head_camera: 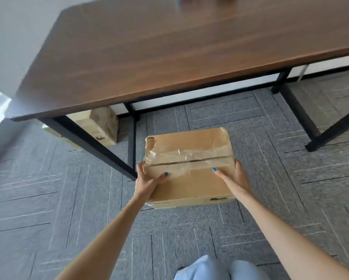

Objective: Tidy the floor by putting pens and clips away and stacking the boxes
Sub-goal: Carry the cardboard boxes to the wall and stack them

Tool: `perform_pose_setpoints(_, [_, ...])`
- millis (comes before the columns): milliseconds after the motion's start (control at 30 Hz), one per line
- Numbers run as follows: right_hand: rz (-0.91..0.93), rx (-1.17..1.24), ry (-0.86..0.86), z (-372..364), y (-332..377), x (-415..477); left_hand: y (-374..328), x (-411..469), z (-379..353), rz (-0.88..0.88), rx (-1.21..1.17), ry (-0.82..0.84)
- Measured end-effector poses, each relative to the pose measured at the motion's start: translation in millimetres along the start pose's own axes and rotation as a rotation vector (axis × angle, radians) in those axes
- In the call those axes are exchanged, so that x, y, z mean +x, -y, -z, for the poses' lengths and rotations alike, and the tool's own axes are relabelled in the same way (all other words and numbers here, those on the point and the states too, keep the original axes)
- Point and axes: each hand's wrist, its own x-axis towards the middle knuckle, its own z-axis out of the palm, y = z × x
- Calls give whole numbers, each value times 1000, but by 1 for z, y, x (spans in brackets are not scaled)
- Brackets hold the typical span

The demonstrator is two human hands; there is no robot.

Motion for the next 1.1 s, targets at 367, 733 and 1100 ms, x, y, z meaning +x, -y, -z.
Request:
perform_pose_setpoints(367, [20,-69,110,53,179,-168,-121,-186,125,29,-75,-75])
perform_pose_setpoints(733, [130,-137,294,-1,322,-282,-156,-298,283,16,-70,-295])
perform_pose_setpoints(1100, [274,-133,426,-178,455,-354,-133,-315,493,7,-102,-508])
